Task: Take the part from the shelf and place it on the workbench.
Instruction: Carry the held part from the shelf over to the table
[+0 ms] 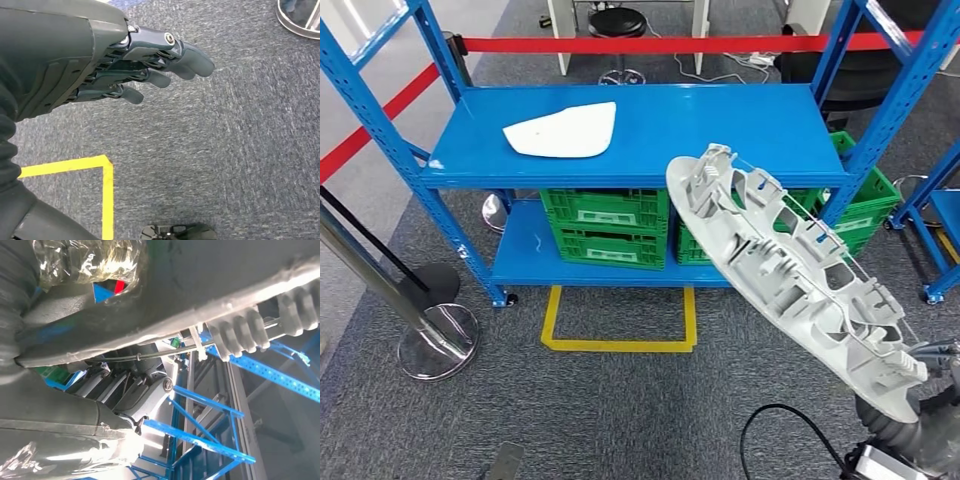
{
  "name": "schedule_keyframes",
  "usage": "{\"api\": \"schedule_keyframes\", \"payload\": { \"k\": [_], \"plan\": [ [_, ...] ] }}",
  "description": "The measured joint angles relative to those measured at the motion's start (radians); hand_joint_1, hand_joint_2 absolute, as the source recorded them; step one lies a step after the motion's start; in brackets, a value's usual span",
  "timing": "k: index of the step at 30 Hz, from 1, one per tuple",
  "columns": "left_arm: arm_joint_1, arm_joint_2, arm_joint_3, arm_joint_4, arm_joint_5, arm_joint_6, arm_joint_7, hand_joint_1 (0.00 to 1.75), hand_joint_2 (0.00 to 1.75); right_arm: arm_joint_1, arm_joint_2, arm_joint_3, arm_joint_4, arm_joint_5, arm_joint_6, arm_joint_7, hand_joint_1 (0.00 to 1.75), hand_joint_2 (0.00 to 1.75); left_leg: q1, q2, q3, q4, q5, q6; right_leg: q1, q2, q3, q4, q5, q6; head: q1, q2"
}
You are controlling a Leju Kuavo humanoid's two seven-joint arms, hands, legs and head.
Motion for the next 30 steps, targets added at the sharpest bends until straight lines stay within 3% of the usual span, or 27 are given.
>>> {"api": "schedule_keyframes", "payload": {
  "k": [2,4,5,6,7,10,12,15,17,19,20,21,22,23,25,26,28,30],
  "plan": [
    [0.001,0.001,0.000,0.000,0.000,0.000,0.000,0.00,1.75,0.001,0.000,-0.002,0.000,0.000,0.000,0.000,1.75,1.75,0.003,-0.002,-0.028,0.075,-0.073,-0.011,-0.003,-0.003,-0.011,-0.001,0.015,-0.014,-0.004,0.000],
    [0.001,0.001,0.000,0.000,-0.001,0.000,0.000,0.00,1.75,0.003,-0.001,-0.005,-0.001,-0.002,0.000,0.000,1.75,1.75,0.006,-0.002,-0.065,0.205,-0.159,-0.020,-0.001,-0.003,-0.030,0.002,0.029,-0.020,-0.008,0.000],
    [0.001,0.001,0.000,0.000,-0.001,0.000,0.000,0.00,1.75,0.004,-0.001,-0.007,-0.001,-0.002,0.000,0.000,1.75,1.75,0.007,-0.002,-0.073,0.252,-0.180,-0.021,0.000,-0.003,-0.040,0.005,0.036,-0.021,-0.008,0.000],
    [0.001,0.001,0.000,0.000,-0.001,0.000,0.000,0.00,1.75,0.005,-0.001,-0.008,-0.001,-0.003,0.000,0.000,1.75,1.75,0.008,-0.002,-0.067,0.267,-0.179,-0.020,0.002,-0.003,-0.051,0.008,0.041,-0.021,-0.008,0.000],
    [0.001,0.001,0.000,0.000,-0.001,0.000,0.000,0.00,1.75,0.007,-0.001,-0.009,-0.001,-0.004,0.000,0.000,1.75,1.75,0.007,-0.002,-0.042,0.244,-0.161,-0.017,0.004,-0.002,-0.060,0.011,0.045,-0.020,-0.008,0.000],
    [-0.001,0.003,-0.001,0.000,-0.001,0.000,0.000,0.00,1.75,0.012,-0.001,-0.012,-0.001,-0.008,0.000,0.000,1.75,1.75,0.001,-0.004,0.082,0.051,-0.093,0.008,0.010,-0.002,-0.078,0.020,0.056,-0.016,-0.007,0.000],
    [-0.003,0.004,-0.001,0.000,-0.001,0.000,0.000,0.00,1.75,0.014,-0.001,-0.014,-0.001,-0.011,0.000,0.001,1.75,1.75,-0.004,-0.005,0.117,-0.017,-0.085,0.020,0.011,-0.002,-0.086,0.023,0.064,-0.008,-0.007,0.000],
    [-0.002,0.002,-0.001,0.000,-0.001,0.000,0.000,0.00,1.75,0.017,-0.001,-0.016,-0.001,-0.013,0.000,0.001,1.75,1.75,0.000,-0.002,0.109,-0.031,-0.068,0.027,0.010,-0.002,-0.100,0.032,0.064,0.010,-0.007,0.000],
    [-0.004,0.001,-0.001,0.000,0.000,-0.001,0.000,0.00,1.75,0.020,-0.001,-0.018,-0.002,-0.016,0.000,0.001,1.75,1.75,0.005,0.001,0.095,-0.039,-0.050,0.035,0.009,0.000,-0.132,0.098,0.005,0.021,-0.003,0.000],
    [-0.004,0.000,-0.001,0.000,0.000,-0.002,0.000,0.00,1.75,0.024,-0.001,-0.018,-0.002,-0.020,0.000,0.001,1.75,1.75,0.004,0.003,0.075,-0.037,-0.036,0.039,0.005,0.001,-0.178,0.229,-0.078,0.030,0.001,0.000],
    [-0.003,0.000,-0.001,0.000,0.000,-0.002,0.000,0.00,1.75,0.028,-0.001,-0.018,-0.002,-0.021,0.000,0.001,1.75,1.75,0.003,0.003,0.065,-0.035,-0.029,0.038,0.003,0.001,-0.193,0.285,-0.102,0.033,0.001,0.000],
    [-0.002,0.000,0.000,0.000,0.001,-0.002,0.000,0.00,1.75,0.031,-0.001,-0.018,-0.002,-0.022,0.000,0.001,1.75,1.75,0.003,0.003,0.055,-0.033,-0.023,0.036,0.002,0.001,-0.193,0.311,-0.105,0.035,0.000,0.000],
    [-0.002,-0.001,0.000,0.000,0.001,-0.002,0.000,0.00,1.75,0.034,-0.001,-0.018,-0.002,-0.023,0.000,0.001,1.75,1.75,0.003,0.003,0.045,-0.031,-0.017,0.034,0.001,0.001,-0.172,0.296,-0.088,0.037,0.001,0.000],
    [-0.002,-0.001,0.000,0.000,0.001,-0.002,0.000,0.00,1.75,0.034,-0.001,-0.018,-0.002,-0.023,0.000,0.001,1.75,1.75,0.003,0.003,0.036,-0.027,-0.012,0.031,-0.001,0.000,-0.132,0.243,-0.059,0.038,0.001,0.000],
    [-0.002,-0.002,0.000,0.000,0.001,-0.002,0.000,0.00,1.75,0.034,-0.001,-0.018,-0.002,-0.024,0.000,0.000,1.75,1.75,0.003,0.003,0.022,-0.017,-0.005,0.024,-0.003,0.001,-0.033,0.092,-0.021,0.037,0.001,0.000],
    [-0.002,-0.002,0.000,0.000,0.001,-0.002,0.000,0.00,1.75,0.035,-0.001,-0.018,-0.002,-0.024,0.000,0.000,1.75,1.75,0.001,0.002,0.018,-0.014,-0.001,0.019,-0.002,0.002,-0.001,0.042,-0.014,0.033,0.000,0.000],
    [-0.002,-0.002,0.000,0.000,0.001,-0.001,0.000,0.00,1.75,0.038,-0.001,-0.018,-0.003,-0.025,0.000,-0.002,1.75,1.75,-0.001,0.001,0.010,-0.009,0.010,0.008,0.001,0.004,0.012,0.014,-0.014,0.023,0.000,0.000],
    [0.000,-0.001,0.000,0.000,0.002,-0.001,0.000,0.00,1.75,0.044,-0.001,-0.015,-0.003,-0.025,0.000,-0.007,1.75,1.75,0.001,0.000,0.002,-0.003,0.010,-0.002,-0.001,0.003,-0.004,0.015,-0.003,0.008,-0.001,0.000]
  ]
}}
